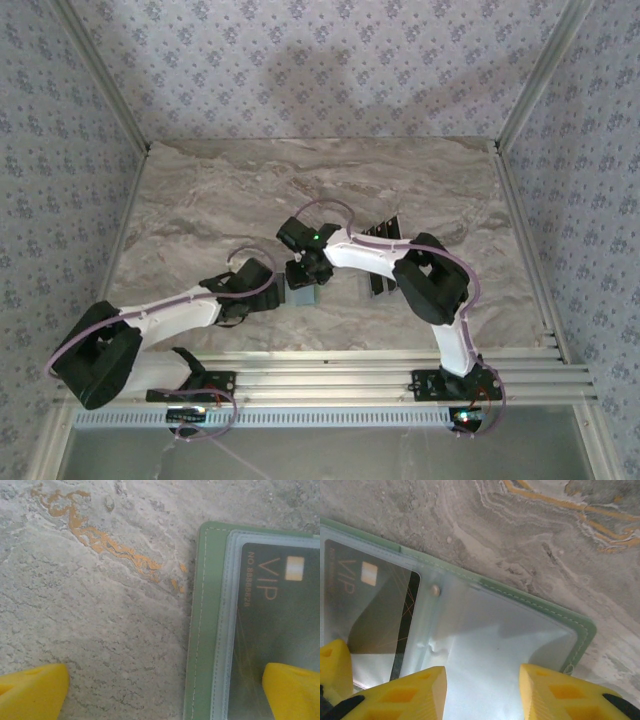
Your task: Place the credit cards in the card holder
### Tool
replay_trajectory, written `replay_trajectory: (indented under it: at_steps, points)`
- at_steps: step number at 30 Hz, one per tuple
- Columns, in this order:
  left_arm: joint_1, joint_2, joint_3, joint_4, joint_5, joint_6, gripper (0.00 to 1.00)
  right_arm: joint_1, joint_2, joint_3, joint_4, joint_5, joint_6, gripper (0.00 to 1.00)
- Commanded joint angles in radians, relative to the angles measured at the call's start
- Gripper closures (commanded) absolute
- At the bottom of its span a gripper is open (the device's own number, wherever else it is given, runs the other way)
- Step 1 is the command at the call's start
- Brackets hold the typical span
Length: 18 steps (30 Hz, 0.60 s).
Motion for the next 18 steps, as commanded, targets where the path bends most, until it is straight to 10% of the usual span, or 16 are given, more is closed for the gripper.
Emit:
replay_trajectory:
  at_steps: [1, 18]
  points:
    - [-0.005, 0.040, -0.014, 0.025, -0.007, -0.009, 0.00, -0.010, 0.014, -0.033, 0.046, -0.055, 0.011, 0.55]
    - [-0.010, 0.029, -0.037, 0.036, -0.007, -0.005, 0.00, -0.044, 0.022, -0.121, 0.240, -0.224, 0.188, 0.53]
